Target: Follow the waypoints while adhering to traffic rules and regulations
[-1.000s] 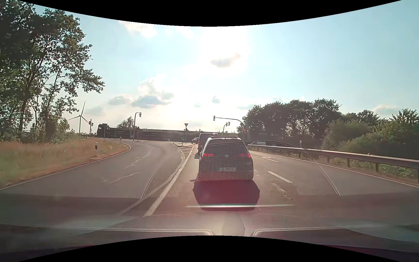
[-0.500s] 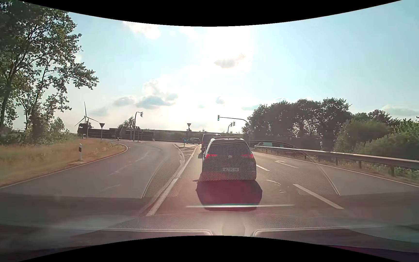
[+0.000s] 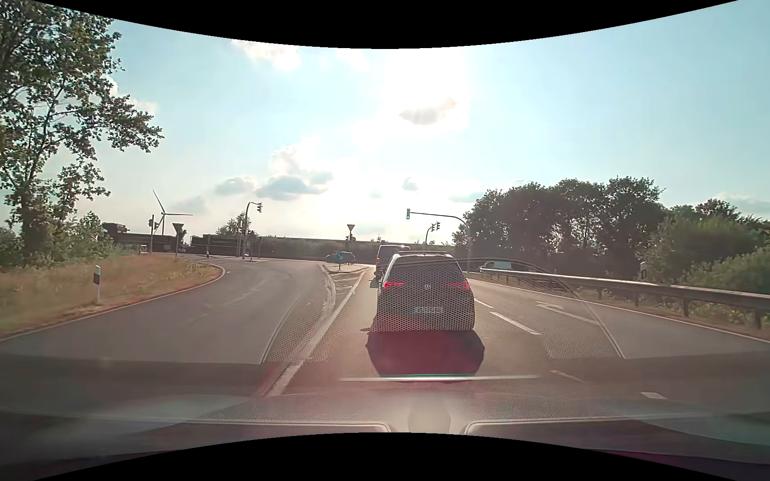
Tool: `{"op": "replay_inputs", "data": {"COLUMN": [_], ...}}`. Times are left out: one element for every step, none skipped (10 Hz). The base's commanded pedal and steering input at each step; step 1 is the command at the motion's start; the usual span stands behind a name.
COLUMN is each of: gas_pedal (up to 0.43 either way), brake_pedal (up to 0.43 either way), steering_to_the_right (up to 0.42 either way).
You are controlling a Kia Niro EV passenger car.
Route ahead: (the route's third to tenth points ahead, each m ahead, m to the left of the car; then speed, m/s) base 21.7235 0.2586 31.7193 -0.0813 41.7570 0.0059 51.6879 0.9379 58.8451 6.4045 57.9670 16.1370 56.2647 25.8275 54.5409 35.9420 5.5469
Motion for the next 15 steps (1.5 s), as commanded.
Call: {"op": "replay_inputs", "data": {"gas_pedal": [0.209,0.209,0.209,0.209,0.209,0.209,0.209,0.209,0.209,0.209,0.22,0.22,0.22,0.22,0.22], "brake_pedal": [0.0,0.0,0.0,0.0,0.0,0.0,0.0,0.0,0.0,0.0,0.0,0.0,0.0,0.0,0.0], "steering_to_the_right": [-0.021,-0.02,-0.02,-0.02,-0.019,-0.02,-0.02,-0.019,-0.019,-0.017,-0.016,-0.015,-0.014,-0.014,-0.014]}}
